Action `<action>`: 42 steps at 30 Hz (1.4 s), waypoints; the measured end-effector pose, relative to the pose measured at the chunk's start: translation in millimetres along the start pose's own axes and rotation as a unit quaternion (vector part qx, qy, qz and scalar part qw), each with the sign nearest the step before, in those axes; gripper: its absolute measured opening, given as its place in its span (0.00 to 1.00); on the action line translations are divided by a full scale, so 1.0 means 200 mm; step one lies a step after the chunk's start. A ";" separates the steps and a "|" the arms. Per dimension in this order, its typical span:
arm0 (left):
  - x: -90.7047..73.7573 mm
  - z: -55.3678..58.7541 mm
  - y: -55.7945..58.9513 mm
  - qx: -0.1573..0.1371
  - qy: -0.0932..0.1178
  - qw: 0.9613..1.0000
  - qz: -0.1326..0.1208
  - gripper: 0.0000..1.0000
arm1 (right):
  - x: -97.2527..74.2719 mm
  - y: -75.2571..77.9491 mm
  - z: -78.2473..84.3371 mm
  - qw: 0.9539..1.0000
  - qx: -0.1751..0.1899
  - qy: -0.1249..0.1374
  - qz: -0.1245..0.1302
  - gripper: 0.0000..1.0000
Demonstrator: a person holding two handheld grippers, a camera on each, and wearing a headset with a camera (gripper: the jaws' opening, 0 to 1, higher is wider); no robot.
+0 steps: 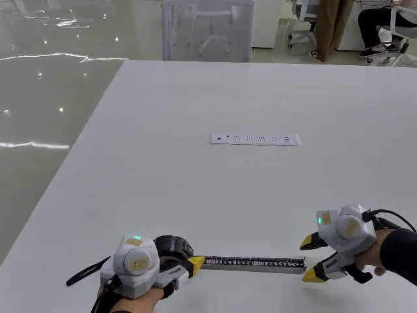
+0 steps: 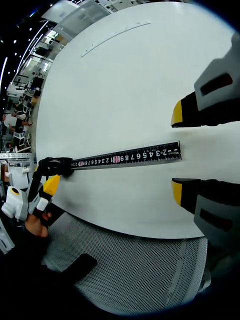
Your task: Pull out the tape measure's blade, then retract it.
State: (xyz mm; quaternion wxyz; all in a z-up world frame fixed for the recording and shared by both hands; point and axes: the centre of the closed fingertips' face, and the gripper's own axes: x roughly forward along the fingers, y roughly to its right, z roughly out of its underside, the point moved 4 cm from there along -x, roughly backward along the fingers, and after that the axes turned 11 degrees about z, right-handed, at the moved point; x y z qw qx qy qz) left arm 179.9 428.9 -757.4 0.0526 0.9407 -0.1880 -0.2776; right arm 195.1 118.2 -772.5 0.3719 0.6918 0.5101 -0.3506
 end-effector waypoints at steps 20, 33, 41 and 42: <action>0.03 0.00 0.02 0.004 0.014 1.000 -0.002 0.90 | 0.07 -0.02 0.03 0.999 -0.025 -0.028 -0.021 0.13; 0.06 0.00 0.01 -0.047 -0.001 0.999 -0.022 0.66 | 0.08 -0.03 0.03 0.998 -0.029 -0.050 -0.008 0.12; 0.05 0.01 0.01 -0.034 -0.024 0.998 -0.041 0.62 | 0.08 -0.02 0.03 0.999 -0.012 -0.046 -0.005 0.12; 0.05 0.01 0.01 -0.035 -0.024 0.998 -0.041 0.62 | 0.08 -0.02 0.03 0.999 -0.010 -0.046 -0.005 0.12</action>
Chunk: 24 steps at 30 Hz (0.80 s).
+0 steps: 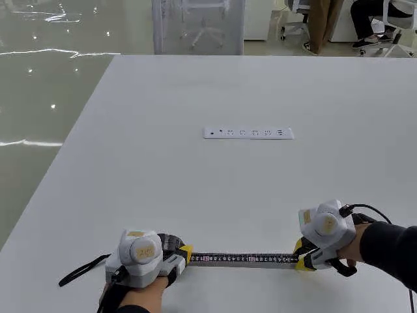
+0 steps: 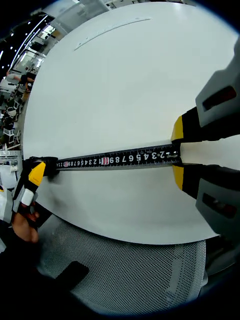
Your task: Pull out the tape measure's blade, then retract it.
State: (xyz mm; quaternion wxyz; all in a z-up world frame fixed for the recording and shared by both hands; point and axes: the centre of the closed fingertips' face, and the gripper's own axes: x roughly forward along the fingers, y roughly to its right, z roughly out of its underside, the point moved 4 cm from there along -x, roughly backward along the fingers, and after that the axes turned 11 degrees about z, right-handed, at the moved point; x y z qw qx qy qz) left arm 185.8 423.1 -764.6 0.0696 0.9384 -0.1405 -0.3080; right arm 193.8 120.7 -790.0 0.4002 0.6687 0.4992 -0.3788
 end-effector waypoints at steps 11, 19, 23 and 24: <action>0.01 0.01 0.00 0.014 -0.018 1.000 -0.008 0.61 | 0.00 0.00 0.00 1.000 0.006 0.003 0.002 0.12; 0.01 0.01 -0.01 0.021 -0.025 0.999 -0.007 0.59 | 0.00 0.00 0.00 1.000 0.012 0.009 0.005 0.12; 0.01 0.01 -0.01 0.019 -0.026 0.999 -0.005 0.59 | 0.00 0.00 0.00 1.000 0.013 0.009 0.004 0.12; 0.01 0.01 0.00 0.019 -0.025 0.999 -0.004 0.59 | 0.00 0.00 0.00 1.000 0.014 0.009 0.004 0.12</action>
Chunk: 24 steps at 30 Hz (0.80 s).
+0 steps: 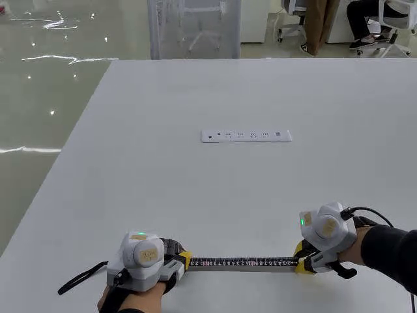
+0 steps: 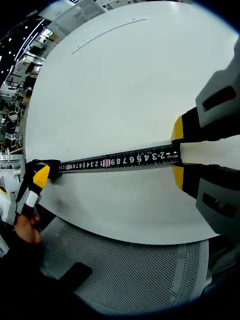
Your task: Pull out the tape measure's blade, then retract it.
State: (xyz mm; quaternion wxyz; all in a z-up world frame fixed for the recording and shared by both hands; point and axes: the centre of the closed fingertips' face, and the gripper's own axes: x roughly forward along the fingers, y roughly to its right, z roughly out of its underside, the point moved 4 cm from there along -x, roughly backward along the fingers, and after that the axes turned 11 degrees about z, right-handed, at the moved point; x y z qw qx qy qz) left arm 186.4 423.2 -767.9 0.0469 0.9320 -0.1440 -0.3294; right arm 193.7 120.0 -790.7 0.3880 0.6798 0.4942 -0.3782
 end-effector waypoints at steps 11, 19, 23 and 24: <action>0.00 0.00 0.00 -0.002 0.001 1.000 0.003 0.59 | 0.00 0.00 -0.02 1.000 0.001 0.000 0.009 0.12; 0.00 -0.01 0.00 -0.003 -0.001 1.000 0.005 0.59 | 0.01 -0.01 -0.03 1.000 0.004 0.002 0.009 0.12; 0.00 -0.01 0.00 -0.003 -0.001 1.000 0.005 0.59 | 0.02 -0.01 -0.04 1.000 0.005 0.003 0.008 0.12; 0.00 -0.01 0.00 -0.003 -0.001 1.000 0.006 0.59 | 0.02 -0.01 -0.04 1.000 0.006 0.004 0.008 0.12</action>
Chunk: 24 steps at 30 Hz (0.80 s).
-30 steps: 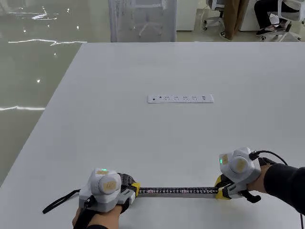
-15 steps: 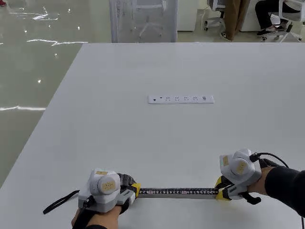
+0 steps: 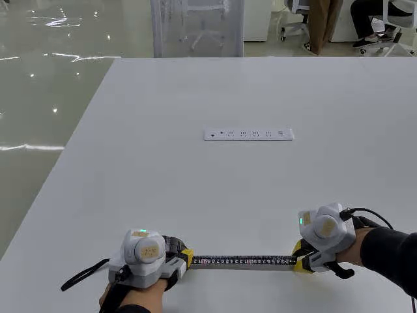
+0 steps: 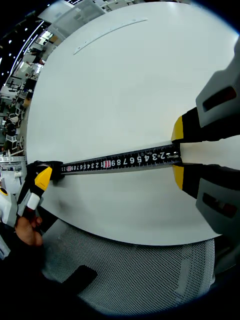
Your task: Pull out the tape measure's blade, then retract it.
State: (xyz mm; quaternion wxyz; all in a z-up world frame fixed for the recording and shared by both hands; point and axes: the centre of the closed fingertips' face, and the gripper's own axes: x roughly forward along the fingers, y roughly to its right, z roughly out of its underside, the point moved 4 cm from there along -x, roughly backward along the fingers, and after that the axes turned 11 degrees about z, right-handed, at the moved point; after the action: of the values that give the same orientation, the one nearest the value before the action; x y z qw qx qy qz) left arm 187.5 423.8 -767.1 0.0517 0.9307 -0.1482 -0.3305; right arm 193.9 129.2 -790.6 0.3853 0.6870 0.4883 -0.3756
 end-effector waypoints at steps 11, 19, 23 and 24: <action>0.00 0.00 0.00 -0.001 -0.001 1.000 0.001 0.59 | 0.00 0.00 -0.02 1.000 0.001 0.000 -0.003 0.12; 0.00 0.00 0.00 0.001 -0.001 1.000 0.002 0.59 | 0.01 0.00 -0.02 1.000 0.001 0.001 -0.002 0.12; 0.00 0.00 0.00 0.000 -0.002 1.000 0.003 0.59 | 0.02 0.00 -0.03 1.000 0.002 0.000 -0.004 0.12; 0.00 0.00 0.00 0.000 -0.001 1.000 0.003 0.59 | 0.01 0.00 -0.03 1.000 0.003 0.000 -0.004 0.12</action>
State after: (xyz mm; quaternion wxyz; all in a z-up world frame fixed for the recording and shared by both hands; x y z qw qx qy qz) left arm 188.0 423.6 -766.9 0.0530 0.9297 -0.1513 -0.3317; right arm 195.7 136.0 -790.4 0.3818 0.6862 0.4900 -0.3784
